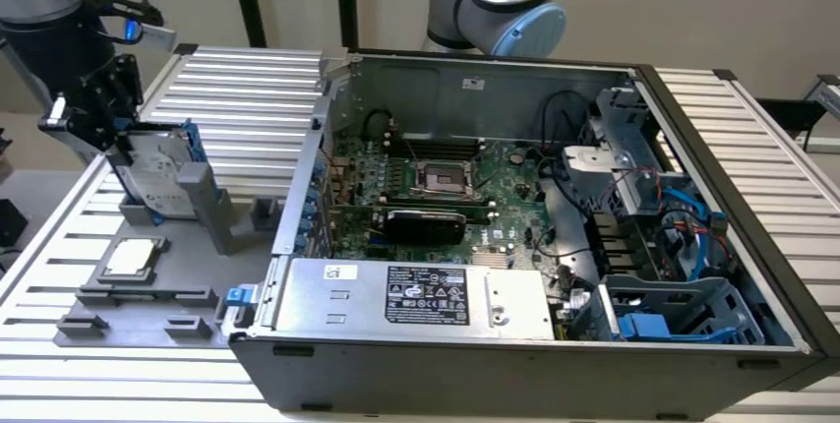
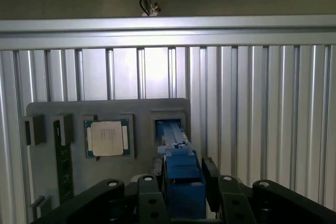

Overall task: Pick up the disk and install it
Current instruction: 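Pick up the disk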

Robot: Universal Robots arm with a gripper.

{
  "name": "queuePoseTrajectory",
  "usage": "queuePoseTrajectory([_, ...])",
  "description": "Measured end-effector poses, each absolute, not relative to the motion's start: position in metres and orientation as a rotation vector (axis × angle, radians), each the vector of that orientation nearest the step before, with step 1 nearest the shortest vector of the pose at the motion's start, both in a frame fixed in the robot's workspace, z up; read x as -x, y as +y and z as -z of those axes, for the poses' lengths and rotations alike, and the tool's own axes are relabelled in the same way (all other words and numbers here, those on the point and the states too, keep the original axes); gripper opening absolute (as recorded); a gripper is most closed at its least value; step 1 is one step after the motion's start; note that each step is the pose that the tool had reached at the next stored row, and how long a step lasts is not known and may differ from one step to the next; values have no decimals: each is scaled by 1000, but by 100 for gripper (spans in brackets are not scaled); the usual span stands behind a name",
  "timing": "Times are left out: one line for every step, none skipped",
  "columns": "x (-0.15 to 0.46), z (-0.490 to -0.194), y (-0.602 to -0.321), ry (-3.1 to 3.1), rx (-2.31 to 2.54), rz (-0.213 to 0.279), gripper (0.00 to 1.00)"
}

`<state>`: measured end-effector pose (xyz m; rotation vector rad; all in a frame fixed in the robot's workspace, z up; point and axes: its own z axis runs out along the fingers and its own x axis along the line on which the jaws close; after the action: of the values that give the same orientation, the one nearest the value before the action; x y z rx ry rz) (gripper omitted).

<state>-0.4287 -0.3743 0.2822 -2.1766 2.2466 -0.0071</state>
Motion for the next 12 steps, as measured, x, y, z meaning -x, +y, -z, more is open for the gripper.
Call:
queuePoseTrajectory([429, -282, -374, 2247, 2177, 7, 41])
queuePoseTrajectory([429, -282, -374, 2247, 2177, 7, 41])
queuePoseTrajectory([429, -282, -374, 2247, 2177, 7, 41])
queuePoseTrajectory([429, -282, -374, 2247, 2177, 7, 41])
queuePoseTrajectory([429, -282, -374, 2247, 2177, 7, 41])
queuePoseTrajectory([429, -282, -374, 2247, 2177, 7, 41])
queuePoseTrajectory([428, -282, -374, 2247, 2177, 6, 41])
queuePoseTrajectory([428, -282, -374, 2248, 2177, 6, 41])
queuePoseTrajectory([427, -282, -374, 2248, 2178, 6, 41])
queuePoseTrajectory([427, -282, -374, 2248, 2178, 5, 41])
queuePoseTrajectory([427, -282, -374, 2248, 2178, 5, 41])
queuePoseTrajectory([427, -282, -374, 2248, 2178, 5, 41])
